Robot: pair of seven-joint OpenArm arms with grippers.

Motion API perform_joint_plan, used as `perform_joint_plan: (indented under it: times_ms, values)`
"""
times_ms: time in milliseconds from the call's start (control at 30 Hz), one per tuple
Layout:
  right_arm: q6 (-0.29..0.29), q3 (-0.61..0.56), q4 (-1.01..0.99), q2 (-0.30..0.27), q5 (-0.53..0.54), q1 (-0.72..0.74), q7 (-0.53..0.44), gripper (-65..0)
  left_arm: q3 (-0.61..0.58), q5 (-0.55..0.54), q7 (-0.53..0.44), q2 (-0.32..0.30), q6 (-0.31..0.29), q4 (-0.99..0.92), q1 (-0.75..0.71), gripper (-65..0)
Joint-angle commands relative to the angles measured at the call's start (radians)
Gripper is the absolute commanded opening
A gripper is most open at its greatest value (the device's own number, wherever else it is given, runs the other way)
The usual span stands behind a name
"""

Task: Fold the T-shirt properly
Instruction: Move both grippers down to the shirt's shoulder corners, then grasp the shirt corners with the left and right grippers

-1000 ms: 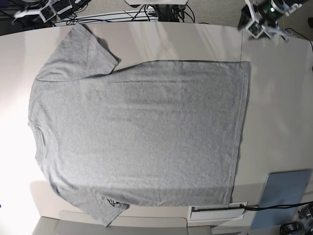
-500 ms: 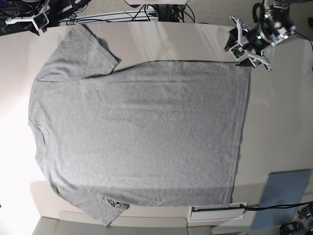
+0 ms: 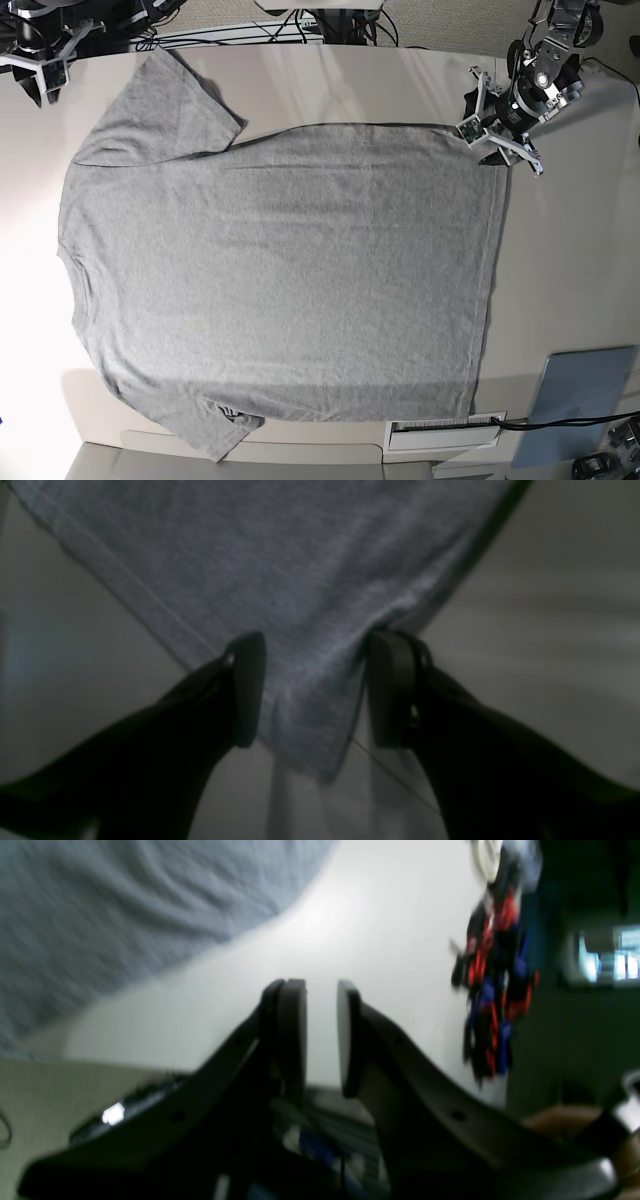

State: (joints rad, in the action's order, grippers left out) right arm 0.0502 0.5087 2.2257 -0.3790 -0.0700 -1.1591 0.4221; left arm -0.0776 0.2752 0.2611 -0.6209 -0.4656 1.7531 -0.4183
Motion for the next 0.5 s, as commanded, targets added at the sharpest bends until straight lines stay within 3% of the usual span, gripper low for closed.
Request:
perform_joint_plan:
  times_ms: [0, 133, 267, 367, 467]
  values:
    - [0.000, 0.008, 0.014, -0.006, -0.001, 0.004, 0.012, -53.5, -0.005, 0.033, 0.053, -0.008, -0.031, -0.026, 0.006, -31.1]
    - [0.109, 0.008, 0.013, -0.006, -0.001, 0.072, 0.164, -52.2, -0.005, 0.043, 0.050, -0.008, -0.035, -0.082, 0.042, -31.1]
    - [0.270, 0.008, 0.013, -0.006, -0.001, 0.139, 0.232, -35.5, -0.005, 0.082, 0.000, -0.011, -0.095, -0.137, 0.058, -31.1]
    - [0.326, 0.008, 0.013, -0.006, -0.001, 0.177, 0.229, -34.8, -0.005, 0.129, 0.000, -0.011, -0.093, -0.174, 0.058, -31.2]
    - [0.343, 0.008, 0.013, -0.006, -0.001, 0.212, 0.228, -34.8, -0.005, 0.162, 0.000, -0.013, -0.063, -0.213, 0.058, -31.5]
